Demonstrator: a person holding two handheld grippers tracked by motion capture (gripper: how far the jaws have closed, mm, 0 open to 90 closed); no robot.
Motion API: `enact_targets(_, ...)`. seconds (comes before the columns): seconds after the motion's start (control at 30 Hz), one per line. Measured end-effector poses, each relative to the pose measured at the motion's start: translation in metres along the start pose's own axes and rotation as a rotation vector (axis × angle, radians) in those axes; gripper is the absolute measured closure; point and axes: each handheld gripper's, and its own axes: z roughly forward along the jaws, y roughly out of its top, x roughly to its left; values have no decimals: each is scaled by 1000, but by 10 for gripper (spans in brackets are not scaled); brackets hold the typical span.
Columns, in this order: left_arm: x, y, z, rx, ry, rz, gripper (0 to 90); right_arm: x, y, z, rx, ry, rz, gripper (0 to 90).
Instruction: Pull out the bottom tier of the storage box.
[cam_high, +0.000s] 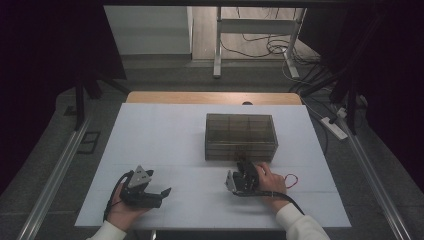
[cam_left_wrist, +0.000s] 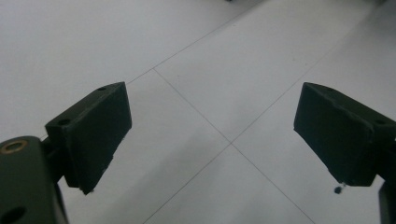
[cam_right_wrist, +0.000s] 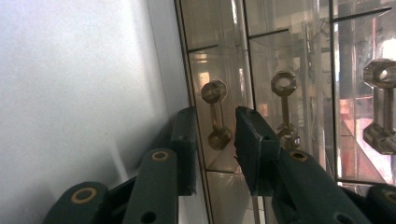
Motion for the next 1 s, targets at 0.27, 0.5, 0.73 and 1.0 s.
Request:
enact_targets(0.27, 0, 0, 0, 0, 0, -1, 104, 1, 0, 0, 12, -1, -17, 704)
enact_targets(0.5, 0, 0, 1, 1, -2, 1, 104, 1, 0, 0, 12, -10, -19, 731)
enact_targets(0.73, -1, 0, 1, 5, 0, 0, 105, 0, 0, 1, 5, -21, -18, 767)
enact_targets(1.0, 0, 0, 1, 6, 0, -3, 107, 1, 1, 1, 7, -26, -29, 771)
